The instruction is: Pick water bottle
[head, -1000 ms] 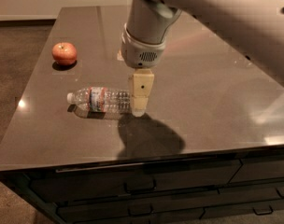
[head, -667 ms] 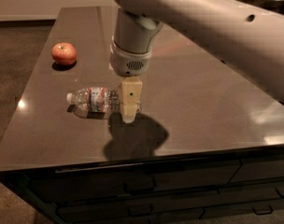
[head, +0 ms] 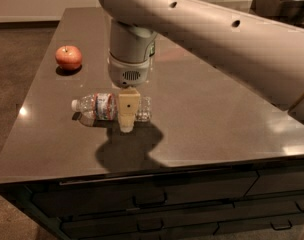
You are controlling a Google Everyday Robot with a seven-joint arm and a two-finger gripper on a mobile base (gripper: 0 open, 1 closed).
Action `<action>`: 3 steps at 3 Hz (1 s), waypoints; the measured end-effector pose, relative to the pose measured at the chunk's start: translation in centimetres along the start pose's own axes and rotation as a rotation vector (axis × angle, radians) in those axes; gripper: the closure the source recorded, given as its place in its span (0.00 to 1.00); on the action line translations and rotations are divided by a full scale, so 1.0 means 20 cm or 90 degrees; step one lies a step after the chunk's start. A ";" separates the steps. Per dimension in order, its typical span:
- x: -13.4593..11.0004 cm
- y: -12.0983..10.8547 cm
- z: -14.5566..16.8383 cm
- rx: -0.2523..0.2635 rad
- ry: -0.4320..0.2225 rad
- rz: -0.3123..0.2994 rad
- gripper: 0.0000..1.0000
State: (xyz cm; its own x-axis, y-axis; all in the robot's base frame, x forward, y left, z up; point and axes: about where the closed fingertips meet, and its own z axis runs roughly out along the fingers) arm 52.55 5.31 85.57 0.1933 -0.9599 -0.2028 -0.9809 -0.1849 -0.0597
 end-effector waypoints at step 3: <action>0.06 -0.09 -0.22 0.019 0.003 0.034 0.96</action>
Offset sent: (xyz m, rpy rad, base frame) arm 0.0146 -0.0115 0.0275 -0.0385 0.0108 -0.0613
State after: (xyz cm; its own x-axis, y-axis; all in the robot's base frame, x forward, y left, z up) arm 54.47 3.58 89.74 0.1401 -0.9694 -0.2015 -0.9888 -0.1265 -0.0786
